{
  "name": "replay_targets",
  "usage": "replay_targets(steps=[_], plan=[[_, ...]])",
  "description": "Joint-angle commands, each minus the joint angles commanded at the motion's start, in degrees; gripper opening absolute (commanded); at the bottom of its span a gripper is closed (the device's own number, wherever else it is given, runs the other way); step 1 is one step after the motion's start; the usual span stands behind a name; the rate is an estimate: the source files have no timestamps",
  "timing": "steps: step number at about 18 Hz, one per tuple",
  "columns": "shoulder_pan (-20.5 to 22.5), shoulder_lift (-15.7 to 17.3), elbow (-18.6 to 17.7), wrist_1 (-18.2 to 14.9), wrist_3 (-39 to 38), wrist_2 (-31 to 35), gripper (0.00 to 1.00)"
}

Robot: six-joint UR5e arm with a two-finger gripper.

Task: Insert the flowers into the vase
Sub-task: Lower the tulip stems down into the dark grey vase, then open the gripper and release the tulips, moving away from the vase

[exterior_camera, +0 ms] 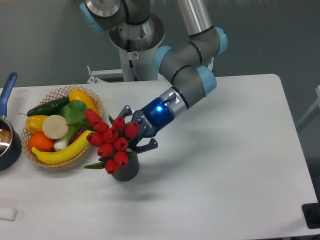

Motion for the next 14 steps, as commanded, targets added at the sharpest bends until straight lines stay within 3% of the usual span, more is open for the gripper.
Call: replay_targets(steps=[1,2,6,10,14], plan=[[0.0,0.0,0.0,0.1,0.3,0.0,0.82],[0.0,0.1,0.0,0.0,0.9,0.0,1.00],[0.1,0.6,-0.5,0.0,2.0,0.3,1.00],[0.3,3.0,-0.6,0.0,2.1,12.7,1.00],[0.1,4.3,0.0,0.0,1.9,14.6,1.00]])
